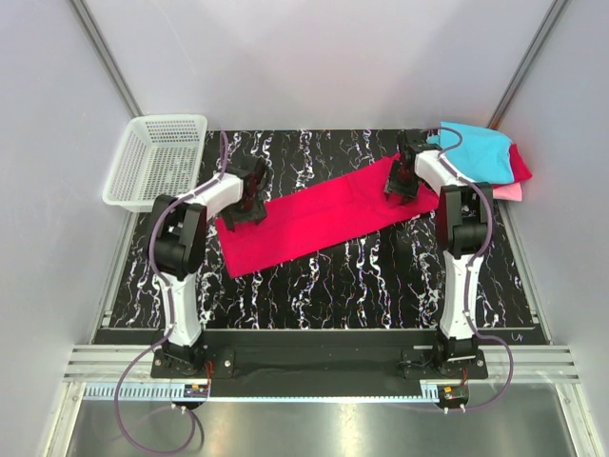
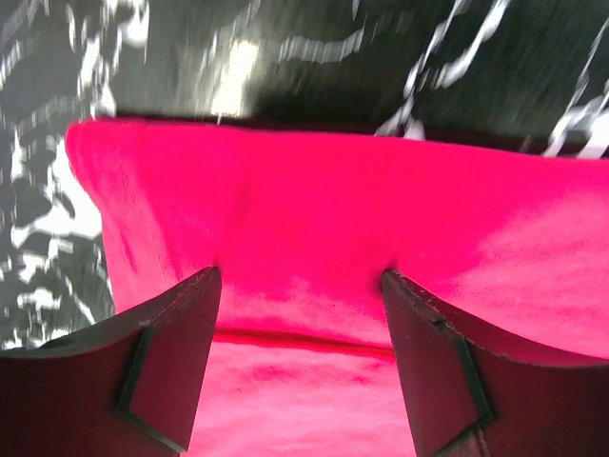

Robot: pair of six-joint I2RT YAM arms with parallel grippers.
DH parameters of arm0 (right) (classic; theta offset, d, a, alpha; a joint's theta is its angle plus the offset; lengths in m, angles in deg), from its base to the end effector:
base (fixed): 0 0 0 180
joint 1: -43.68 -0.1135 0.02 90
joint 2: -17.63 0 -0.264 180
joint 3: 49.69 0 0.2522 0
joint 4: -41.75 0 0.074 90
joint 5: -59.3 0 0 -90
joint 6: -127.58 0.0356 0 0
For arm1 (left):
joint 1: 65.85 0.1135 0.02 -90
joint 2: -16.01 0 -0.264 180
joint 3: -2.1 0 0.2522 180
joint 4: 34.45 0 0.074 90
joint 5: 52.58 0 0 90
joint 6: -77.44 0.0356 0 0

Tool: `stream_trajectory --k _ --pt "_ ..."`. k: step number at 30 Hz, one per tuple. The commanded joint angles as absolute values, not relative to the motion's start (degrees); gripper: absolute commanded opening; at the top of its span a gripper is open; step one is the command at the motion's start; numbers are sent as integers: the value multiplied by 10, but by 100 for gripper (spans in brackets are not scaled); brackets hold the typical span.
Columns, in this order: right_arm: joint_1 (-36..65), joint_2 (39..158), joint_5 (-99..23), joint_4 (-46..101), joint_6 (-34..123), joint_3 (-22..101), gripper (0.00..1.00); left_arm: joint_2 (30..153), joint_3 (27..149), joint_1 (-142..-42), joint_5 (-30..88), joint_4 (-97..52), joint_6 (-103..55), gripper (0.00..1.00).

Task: Fold and stack the t-shirts
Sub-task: Fold the tshirt

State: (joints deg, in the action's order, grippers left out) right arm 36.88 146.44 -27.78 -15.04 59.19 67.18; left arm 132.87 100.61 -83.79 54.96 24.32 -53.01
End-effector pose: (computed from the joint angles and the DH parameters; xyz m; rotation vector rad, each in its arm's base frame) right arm 0.4688 0.0541 0.1649 0.3700 2.7440 0.0592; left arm 0.3864 -0.1138 0.1644 -0.5920 2.7262 0.2221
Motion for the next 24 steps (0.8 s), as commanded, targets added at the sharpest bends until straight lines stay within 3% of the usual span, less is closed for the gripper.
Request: stream_trajectory --k 1,12,24 --pt "367 1512 -248 -191 560 740 53 1319 925 -858 568 308 -536 74" --pt "366 1640 -289 -278 548 952 53 1243 774 -992 512 298 -581 75" --pt "357 1687 -333 -337 535 1098 53 1249 769 -1174 411 277 -613 75"
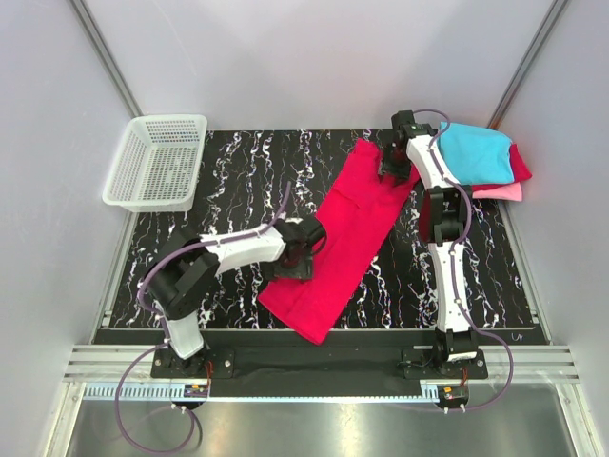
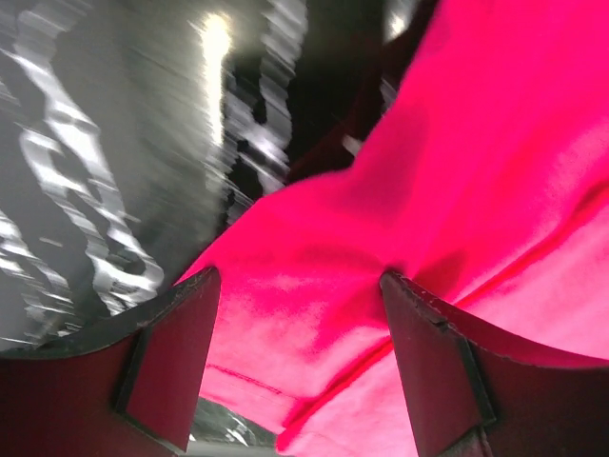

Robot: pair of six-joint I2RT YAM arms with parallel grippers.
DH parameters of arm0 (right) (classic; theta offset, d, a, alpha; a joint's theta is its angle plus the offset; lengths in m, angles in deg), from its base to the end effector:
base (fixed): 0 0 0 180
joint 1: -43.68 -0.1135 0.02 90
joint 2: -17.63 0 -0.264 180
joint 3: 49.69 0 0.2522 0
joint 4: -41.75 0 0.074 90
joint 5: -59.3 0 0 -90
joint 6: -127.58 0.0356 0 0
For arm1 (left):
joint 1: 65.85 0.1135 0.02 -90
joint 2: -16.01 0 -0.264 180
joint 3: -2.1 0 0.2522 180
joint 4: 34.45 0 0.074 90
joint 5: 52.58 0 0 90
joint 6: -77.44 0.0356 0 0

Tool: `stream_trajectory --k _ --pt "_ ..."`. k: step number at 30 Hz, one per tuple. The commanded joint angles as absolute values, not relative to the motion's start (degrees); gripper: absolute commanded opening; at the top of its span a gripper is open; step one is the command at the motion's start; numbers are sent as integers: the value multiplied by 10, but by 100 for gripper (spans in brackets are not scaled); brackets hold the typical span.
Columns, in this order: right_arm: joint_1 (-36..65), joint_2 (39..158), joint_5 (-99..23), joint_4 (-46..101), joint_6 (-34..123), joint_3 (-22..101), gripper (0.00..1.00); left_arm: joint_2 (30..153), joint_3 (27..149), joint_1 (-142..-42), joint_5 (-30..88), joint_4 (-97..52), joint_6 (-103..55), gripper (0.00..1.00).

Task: Fold and stack the t-shirts
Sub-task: Fold the tshirt

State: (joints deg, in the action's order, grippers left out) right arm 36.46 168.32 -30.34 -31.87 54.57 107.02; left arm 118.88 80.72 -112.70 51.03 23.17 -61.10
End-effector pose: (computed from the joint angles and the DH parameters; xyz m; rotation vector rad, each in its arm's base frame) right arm 0.5385 0.0680 0.1679 0.2364 2.7459 0.1060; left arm 0.2278 -0.2307 0.1598 -0.0667 2.8693 0.0797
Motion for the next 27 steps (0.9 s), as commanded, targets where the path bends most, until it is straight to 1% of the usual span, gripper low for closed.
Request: stream_trajectory --k 1,6,12,18,21,22,23,24,25,26,27 --pt "357 1685 -339 -336 532 1098 53 1250 771 -1182 403 272 -608 74" --pt "357 1663 -366 -333 506 1094 53 1228 804 -1206 413 262 -587 73" --pt "358 1594 -364 -291 491 1078 55 1153 835 -1205 475 271 -572 73" --pt "357 1525 -313 -279 491 1093 55 1077 883 -1205 560 297 -560 74" --pt "356 1468 -323 -279 509 1055 55 1058 925 -1189 585 295 -536 75" --pt "353 1446 -325 -278 519 986 55 1061 938 -1182 576 295 -529 76" --pt "340 1387 -332 -270 543 929 55 1067 969 -1172 569 295 -523 76" --pt "329 1349 -335 -222 552 858 55 1089 983 -1160 560 294 -513 76" --pt "313 1307 -336 -182 559 688 56 1101 998 -1136 543 292 -510 76" --pt "299 1224 -339 -138 575 606 57 1119 1029 -1122 533 289 -506 76" --pt "273 1188 -342 -100 584 534 58 1135 1045 -1108 518 284 -498 76"
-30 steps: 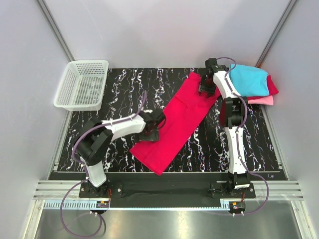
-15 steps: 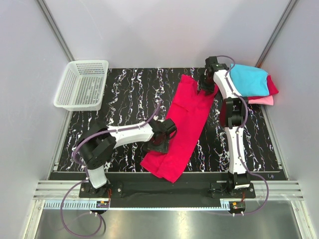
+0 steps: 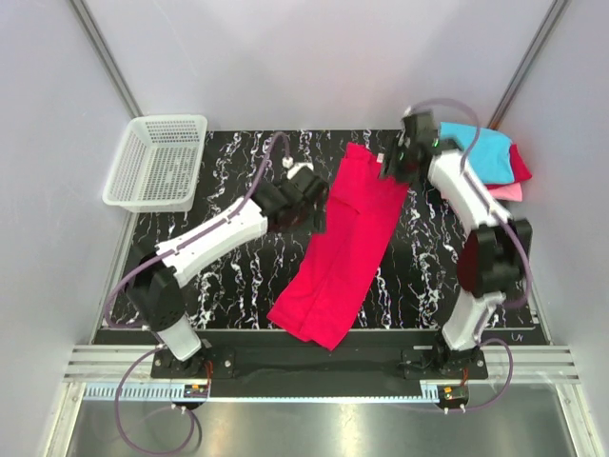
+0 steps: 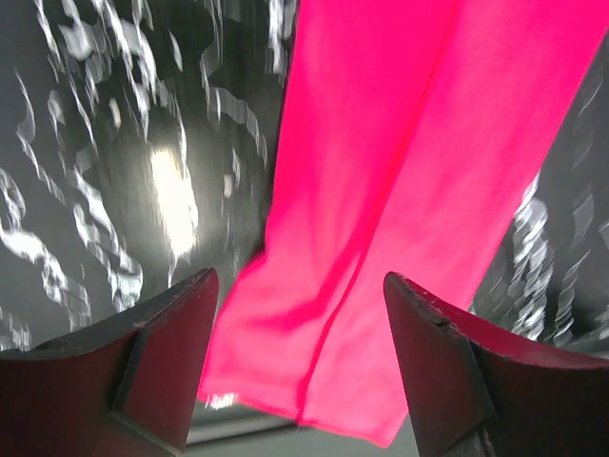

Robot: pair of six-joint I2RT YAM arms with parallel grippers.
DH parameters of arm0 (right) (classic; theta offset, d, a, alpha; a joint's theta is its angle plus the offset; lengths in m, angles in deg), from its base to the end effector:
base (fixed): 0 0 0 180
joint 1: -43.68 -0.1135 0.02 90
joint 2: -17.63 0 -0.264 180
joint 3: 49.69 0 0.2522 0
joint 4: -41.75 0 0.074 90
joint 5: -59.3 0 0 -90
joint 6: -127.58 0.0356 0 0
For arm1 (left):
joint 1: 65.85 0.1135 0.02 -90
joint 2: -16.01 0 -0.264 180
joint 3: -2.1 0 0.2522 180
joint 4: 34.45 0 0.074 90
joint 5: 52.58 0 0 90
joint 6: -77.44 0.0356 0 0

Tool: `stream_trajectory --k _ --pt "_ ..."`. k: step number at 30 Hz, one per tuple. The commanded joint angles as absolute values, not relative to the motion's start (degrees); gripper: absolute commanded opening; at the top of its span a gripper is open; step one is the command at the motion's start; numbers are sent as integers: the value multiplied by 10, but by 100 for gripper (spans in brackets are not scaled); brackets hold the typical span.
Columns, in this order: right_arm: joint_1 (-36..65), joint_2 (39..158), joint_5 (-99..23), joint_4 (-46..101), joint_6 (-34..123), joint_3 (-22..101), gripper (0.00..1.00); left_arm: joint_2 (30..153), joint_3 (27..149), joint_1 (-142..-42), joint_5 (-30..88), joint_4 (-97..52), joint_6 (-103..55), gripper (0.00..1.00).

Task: Fold and stack the t-shirts
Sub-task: Fold the tshirt

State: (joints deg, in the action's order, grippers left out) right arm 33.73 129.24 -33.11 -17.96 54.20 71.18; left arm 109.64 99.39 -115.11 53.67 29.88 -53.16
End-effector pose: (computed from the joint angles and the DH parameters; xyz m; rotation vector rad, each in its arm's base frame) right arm 0.4291 0.0768 0.3150 0.1249 2.4641 0.2543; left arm 0.2303 -0.2522 0.2988 0.0985 2.5756 -0.2157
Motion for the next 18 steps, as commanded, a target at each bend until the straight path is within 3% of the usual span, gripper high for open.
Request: stream_trajectory --k 1,4,9,13,18 --pt "264 1159 -346 -66 597 430 58 1174 1061 -1077 478 276 -494 76" --pt "234 1056 -384 -24 642 276 58 1257 1136 -1031 410 244 -476 76" --pt "202 881 -420 -2 673 164 59 1397 1308 -1000 310 223 -436 76" --pt "199 802 -475 6 685 112 59 1458 1336 -981 192 153 -444 76" --pt "193 767 -544 66 717 60 59 1509 1339 -978 148 41 -480 76"
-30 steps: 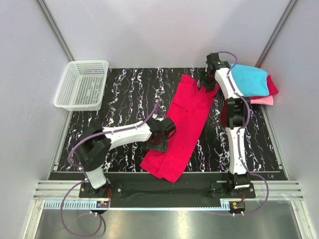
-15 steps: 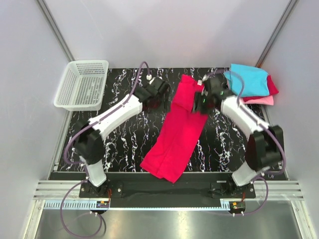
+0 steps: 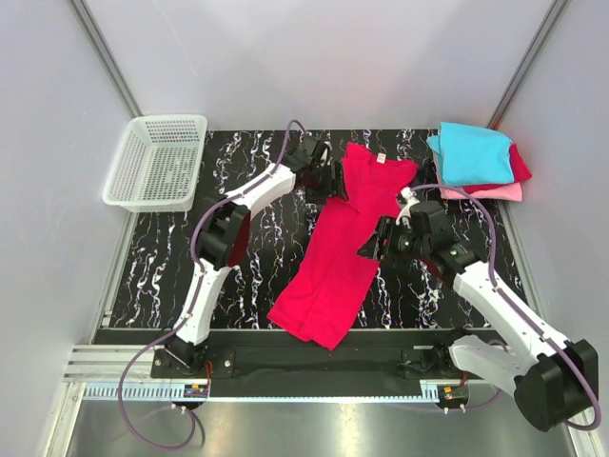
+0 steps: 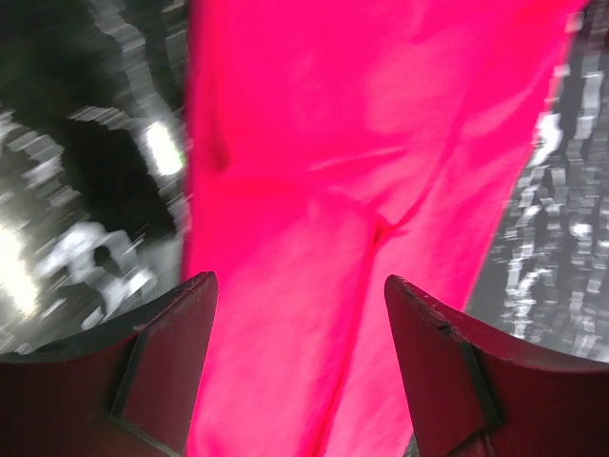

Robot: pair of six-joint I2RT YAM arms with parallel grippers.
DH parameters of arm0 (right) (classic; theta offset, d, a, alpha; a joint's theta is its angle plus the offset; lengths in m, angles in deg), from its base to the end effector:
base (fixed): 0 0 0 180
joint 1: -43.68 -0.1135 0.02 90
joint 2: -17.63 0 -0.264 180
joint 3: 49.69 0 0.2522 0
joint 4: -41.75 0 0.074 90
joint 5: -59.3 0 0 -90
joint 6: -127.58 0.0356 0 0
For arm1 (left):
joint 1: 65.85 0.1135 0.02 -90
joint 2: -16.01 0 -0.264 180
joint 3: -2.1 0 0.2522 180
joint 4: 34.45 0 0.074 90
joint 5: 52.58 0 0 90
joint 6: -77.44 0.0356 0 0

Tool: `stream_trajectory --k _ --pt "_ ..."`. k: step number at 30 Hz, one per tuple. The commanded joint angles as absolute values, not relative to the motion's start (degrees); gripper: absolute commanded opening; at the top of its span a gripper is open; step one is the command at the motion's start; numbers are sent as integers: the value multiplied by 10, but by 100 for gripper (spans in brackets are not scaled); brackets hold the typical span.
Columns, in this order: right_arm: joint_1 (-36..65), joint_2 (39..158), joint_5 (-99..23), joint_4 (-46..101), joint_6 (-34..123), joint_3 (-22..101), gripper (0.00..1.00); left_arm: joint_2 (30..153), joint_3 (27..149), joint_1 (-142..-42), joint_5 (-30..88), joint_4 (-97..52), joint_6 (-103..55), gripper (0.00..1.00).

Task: Fold and stack the t-shirts
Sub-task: Fold the tshirt

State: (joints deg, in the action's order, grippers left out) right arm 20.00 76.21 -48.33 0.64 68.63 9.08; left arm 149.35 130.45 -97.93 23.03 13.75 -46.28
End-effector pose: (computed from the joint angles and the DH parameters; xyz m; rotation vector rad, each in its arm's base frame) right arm 0.1936 0.0967 0.2689 -0.0152 2.3916 0.8292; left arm 0.4337 -0.2823 0.1967 0.0729 2.6350 -0.7552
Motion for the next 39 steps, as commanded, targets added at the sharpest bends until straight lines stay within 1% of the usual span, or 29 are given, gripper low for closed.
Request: stream_trajectory --k 1,4,7,10,15,18,22,26,32,35,39 --pt "191 771 -550 76 720 46 59 1519 1346 -977 137 37 -486 76" --pt "176 804 -567 122 732 21 59 1543 1349 -975 108 2 -517 76" --pt "161 855 -580 177 745 -4 59 1542 1315 -974 93 -87 -554 76" --pt "142 900 -587 225 756 -17 58 1537 1292 -972 92 -129 -580 74" --pt "117 969 -593 314 777 -28 58 1544 1300 -971 108 -142 -595 74" --pt "99 1019 -589 335 781 -17 57 1551 1312 -972 154 -125 -598 74" --pt "78 1065 -578 342 790 1 56 1580 1356 -972 189 -85 -594 73" --pt "66 1072 -565 343 801 5 55 1603 1370 -978 214 -57 -584 72" --pt "60 1075 -552 318 798 15 55 1607 1376 -989 308 26 -557 73" --pt "56 1082 -532 287 796 25 55 1601 1375 -988 351 62 -548 73" --pt "53 1078 -497 203 798 38 54 1590 1378 -986 407 93 -536 74"
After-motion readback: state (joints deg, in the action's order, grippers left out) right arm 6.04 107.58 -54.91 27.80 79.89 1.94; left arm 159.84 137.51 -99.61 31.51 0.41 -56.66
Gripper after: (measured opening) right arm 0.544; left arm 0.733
